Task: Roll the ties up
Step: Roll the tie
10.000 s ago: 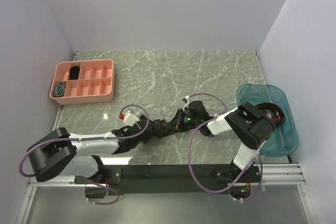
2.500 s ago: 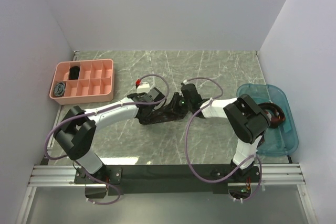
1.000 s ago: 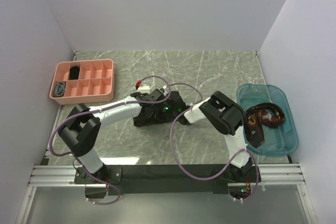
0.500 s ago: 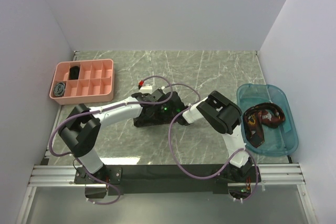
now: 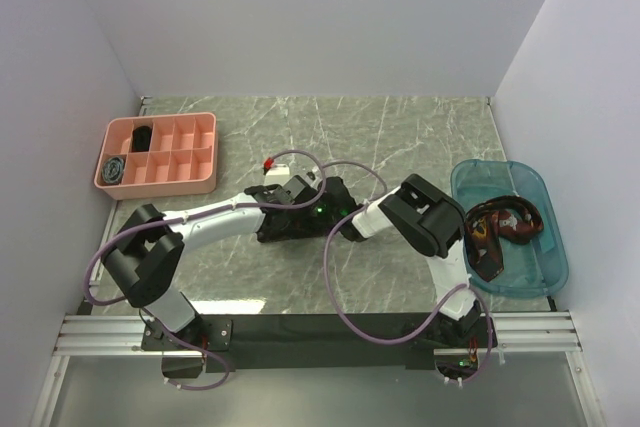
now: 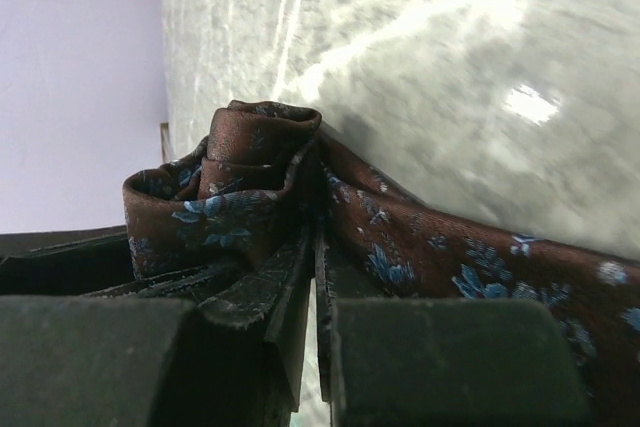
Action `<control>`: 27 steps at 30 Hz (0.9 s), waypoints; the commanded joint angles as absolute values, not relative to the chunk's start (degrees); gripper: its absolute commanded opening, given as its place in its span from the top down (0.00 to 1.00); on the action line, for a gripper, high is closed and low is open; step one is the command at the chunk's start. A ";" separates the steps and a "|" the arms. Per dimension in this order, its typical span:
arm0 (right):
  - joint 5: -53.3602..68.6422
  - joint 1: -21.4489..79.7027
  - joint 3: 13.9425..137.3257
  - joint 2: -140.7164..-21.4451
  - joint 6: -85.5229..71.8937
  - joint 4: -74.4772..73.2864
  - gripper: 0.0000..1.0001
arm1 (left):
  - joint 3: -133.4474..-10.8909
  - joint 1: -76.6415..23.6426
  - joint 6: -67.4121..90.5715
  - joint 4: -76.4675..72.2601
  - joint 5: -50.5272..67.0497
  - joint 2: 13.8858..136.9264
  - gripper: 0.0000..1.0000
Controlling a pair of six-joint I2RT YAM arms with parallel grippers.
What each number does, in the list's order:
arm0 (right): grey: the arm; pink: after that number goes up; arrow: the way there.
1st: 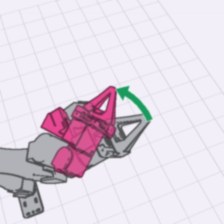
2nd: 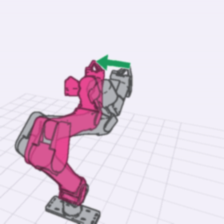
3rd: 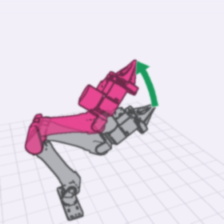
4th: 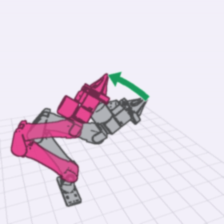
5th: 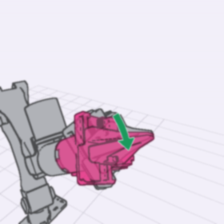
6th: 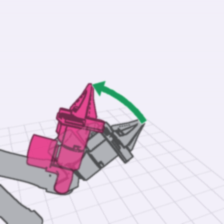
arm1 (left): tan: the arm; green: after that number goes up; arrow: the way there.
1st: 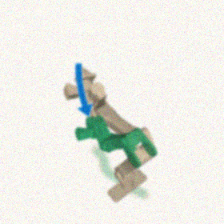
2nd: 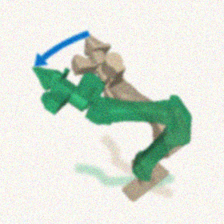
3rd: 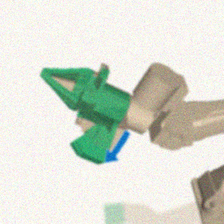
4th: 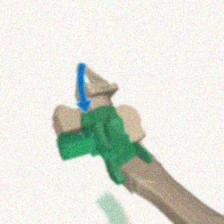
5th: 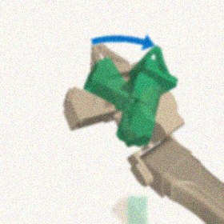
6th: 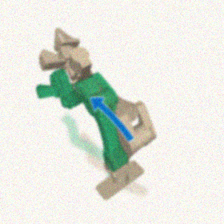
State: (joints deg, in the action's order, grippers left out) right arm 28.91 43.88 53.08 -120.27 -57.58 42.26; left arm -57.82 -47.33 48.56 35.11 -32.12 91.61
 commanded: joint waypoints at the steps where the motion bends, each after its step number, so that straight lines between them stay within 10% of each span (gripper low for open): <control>1: 27.08 43.16 51.25 -115.50 -55.11 41.49 0.87 | -57.39 -48.08 47.81 32.60 -26.98 92.37 0.99; 14: 26.36 37.88 44.65 -108.11 -52.21 40.87 0.69 | -58.71 -48.08 45.35 30.76 -25.05 94.04 0.97; 27: 29.71 37.88 45.35 -108.19 -52.30 42.80 0.53 | -57.57 -48.16 44.21 27.16 -21.45 93.08 0.60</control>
